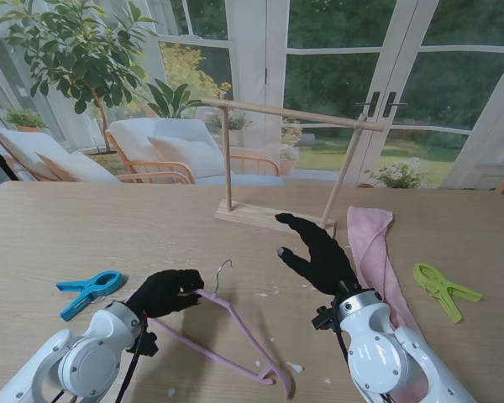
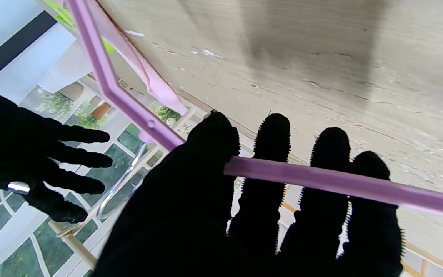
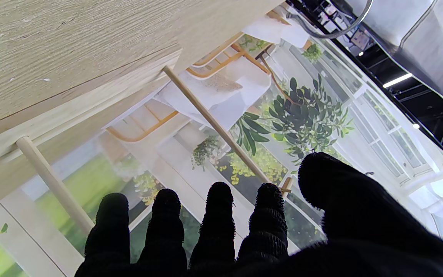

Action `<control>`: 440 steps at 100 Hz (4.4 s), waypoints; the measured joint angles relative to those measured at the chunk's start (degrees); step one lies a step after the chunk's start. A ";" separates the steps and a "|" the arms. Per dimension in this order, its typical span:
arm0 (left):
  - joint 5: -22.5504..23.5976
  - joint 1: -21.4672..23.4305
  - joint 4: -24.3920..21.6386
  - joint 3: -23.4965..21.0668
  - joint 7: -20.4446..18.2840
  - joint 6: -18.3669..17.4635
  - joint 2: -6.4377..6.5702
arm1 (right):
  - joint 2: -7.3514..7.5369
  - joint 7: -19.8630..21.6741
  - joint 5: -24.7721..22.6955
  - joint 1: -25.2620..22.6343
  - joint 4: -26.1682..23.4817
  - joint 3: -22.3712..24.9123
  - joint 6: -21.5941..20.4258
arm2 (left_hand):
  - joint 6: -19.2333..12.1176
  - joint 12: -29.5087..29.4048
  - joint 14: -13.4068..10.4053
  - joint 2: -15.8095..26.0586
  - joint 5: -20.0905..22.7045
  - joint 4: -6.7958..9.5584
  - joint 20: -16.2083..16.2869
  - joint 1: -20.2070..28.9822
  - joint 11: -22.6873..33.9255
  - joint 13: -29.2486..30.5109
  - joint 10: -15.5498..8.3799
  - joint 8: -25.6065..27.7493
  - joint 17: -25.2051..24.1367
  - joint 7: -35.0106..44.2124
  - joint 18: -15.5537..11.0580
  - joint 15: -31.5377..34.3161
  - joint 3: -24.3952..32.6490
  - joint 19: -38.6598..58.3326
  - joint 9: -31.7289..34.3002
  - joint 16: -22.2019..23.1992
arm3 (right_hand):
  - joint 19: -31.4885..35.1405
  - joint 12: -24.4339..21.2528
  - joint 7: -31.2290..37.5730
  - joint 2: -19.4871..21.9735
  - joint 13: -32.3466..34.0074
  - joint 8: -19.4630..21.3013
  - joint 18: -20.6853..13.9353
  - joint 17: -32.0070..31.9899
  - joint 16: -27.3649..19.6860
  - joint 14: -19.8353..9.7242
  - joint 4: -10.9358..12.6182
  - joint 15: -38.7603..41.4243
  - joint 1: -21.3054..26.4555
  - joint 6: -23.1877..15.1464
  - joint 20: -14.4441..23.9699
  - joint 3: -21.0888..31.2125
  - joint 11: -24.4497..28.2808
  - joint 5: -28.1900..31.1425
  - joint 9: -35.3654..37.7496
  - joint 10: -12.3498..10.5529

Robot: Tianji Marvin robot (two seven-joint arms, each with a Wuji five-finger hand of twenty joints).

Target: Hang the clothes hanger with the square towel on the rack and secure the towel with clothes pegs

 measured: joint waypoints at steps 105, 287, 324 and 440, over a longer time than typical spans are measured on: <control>-11.16 -2.61 0.70 -0.80 4.47 -9.77 -1.24 | -0.08 -0.57 -0.32 -0.10 -0.36 -0.50 1.15 | 2.25 23.09 -9.24 -1.82 5.59 -0.90 19.64 -29.62 43.15 32.88 -9.26 26.96 46.68 15.57 1.89 44.26 21.04 33.48 18.77 14.22 | 1.02 0.60 0.01 0.00 0.02 0.01 0.02 0.78 0.00 0.01 0.00 0.52 0.00 0.00 0.00 -0.01 1.39 0.02 0.64 0.01; -16.83 -3.70 -0.49 -3.04 5.54 -9.38 -2.14 | 0.92 4.36 -14.10 -0.66 -3.36 1.91 12.17 | -6.11 25.82 -17.78 -0.61 17.19 0.87 30.12 -28.13 54.64 35.23 -15.30 45.54 47.49 19.36 -4.75 51.32 22.30 33.54 25.06 10.36 | 10.30 3.69 5.66 -2.81 6.04 1.51 0.73 5.88 3.71 2.08 2.32 9.48 -0.03 4.35 0.00 10.15 8.33 5.15 5.36 3.41; -18.21 -3.28 -1.07 -3.64 4.86 -8.51 -2.18 | 2.61 12.17 -22.56 7.55 5.14 2.91 21.20 | -6.12 25.81 -17.66 -0.60 17.22 0.87 30.13 -28.11 54.64 35.24 -15.22 46.10 47.49 19.36 -4.49 51.32 21.76 33.54 25.07 10.36 | 16.81 5.54 13.27 -3.56 7.65 4.18 0.73 6.95 5.79 2.15 -1.18 14.43 -0.73 8.43 0.00 5.16 12.76 6.12 5.40 5.13; -17.52 -3.32 -0.72 -3.34 5.60 -9.03 -2.24 | 6.05 18.82 -28.52 27.23 34.81 -13.12 33.79 | -6.12 25.82 -17.25 -0.60 17.31 0.88 30.13 -28.10 54.64 35.25 -15.07 46.73 47.49 19.36 -4.07 51.32 21.76 33.58 25.08 10.36 | 16.62 0.65 12.80 -10.34 -0.05 0.21 -3.11 1.40 3.59 0.59 -6.82 5.31 -18.25 22.98 0.00 5.98 -1.92 -0.76 -0.79 10.48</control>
